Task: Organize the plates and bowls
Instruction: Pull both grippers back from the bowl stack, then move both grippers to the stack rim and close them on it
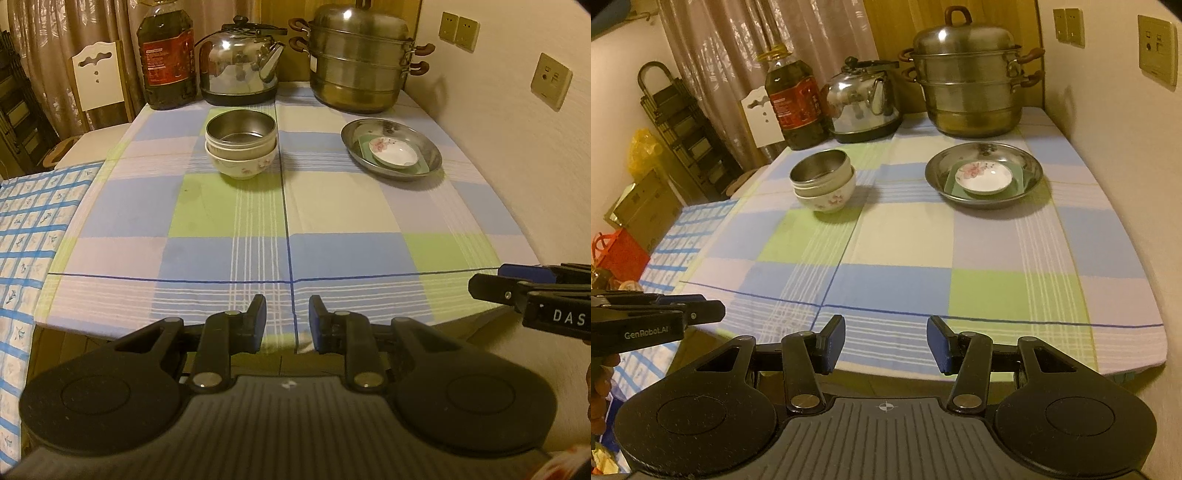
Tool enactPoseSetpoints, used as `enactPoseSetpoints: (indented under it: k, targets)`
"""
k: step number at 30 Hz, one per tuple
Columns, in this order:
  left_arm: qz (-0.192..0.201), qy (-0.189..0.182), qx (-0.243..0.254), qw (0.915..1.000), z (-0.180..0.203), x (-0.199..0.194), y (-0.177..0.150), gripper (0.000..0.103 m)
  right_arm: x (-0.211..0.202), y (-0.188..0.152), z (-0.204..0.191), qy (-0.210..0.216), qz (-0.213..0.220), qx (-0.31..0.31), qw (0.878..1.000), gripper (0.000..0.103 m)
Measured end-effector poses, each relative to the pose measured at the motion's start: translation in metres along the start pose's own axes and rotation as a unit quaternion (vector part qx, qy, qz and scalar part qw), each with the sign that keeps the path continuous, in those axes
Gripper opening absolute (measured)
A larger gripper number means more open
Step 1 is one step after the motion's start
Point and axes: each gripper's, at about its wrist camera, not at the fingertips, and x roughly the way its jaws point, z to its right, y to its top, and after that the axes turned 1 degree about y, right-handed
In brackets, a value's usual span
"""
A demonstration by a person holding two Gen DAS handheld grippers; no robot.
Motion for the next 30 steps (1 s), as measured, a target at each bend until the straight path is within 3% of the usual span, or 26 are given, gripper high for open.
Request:
enactPoseSetpoints:
  k: [10,18,30]
  targets:
    - [0.001,0.002,-0.004,1.0000,0.007,-0.009,-0.009,0.026,-0.006,-0.006,0.000,0.007,0.003,-0.011,1.000,0.049]
    - [0.005,0.003,-0.008,0.9999,0.004,-0.005,-0.006,0.026,-0.009,-0.001,0.008,0.006,0.031,-0.002,1.000,0.049]
    - [0.011,0.022,-0.020,0.9995,-0.045,0.051,0.052,0.026,0.035,0.052,0.035,0.002,0.028,0.057,0.998,0.049]
